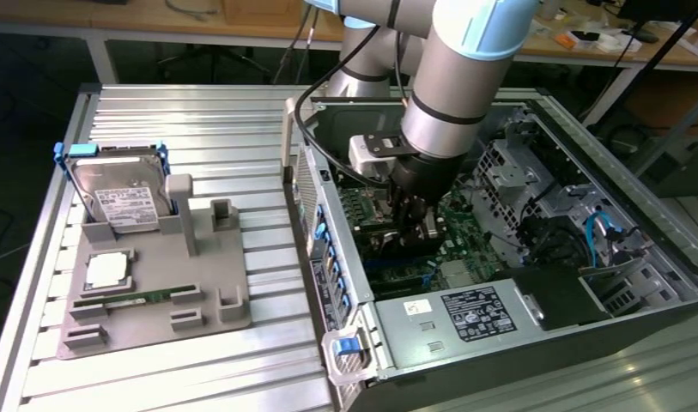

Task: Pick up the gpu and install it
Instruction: 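Insert the gpu into the slot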

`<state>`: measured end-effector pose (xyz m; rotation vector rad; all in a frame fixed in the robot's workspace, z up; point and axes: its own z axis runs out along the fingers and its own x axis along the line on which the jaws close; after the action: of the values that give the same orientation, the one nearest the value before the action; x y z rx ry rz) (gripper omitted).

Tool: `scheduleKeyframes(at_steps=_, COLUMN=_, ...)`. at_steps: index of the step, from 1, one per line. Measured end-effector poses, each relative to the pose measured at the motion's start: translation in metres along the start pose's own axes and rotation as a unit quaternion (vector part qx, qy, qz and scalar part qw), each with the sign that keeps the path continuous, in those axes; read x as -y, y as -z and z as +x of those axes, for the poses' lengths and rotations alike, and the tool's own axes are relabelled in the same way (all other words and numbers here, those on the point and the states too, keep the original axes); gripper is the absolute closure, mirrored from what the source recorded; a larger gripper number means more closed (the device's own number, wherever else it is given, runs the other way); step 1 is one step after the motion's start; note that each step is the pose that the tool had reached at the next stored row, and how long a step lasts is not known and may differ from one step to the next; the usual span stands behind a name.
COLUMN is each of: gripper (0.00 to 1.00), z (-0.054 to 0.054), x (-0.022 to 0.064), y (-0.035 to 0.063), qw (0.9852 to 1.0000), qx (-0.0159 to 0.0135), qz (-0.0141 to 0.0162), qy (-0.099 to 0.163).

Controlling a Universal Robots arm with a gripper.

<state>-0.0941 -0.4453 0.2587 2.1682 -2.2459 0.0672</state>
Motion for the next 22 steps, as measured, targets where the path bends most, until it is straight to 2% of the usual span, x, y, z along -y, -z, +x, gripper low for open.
scheduleKeyframes(at_steps=10, gripper=0.73, z=0.0006, x=-0.0013, y=-0.0055, qw=1.0000, qx=-0.0001, qz=0.0000, qy=0.000)
scheduleKeyframes(at_steps=22, gripper=0.73, z=0.0006, x=-0.0014, y=-0.0056, qw=1.0000, qx=0.0000, qz=0.0000, qy=0.000)
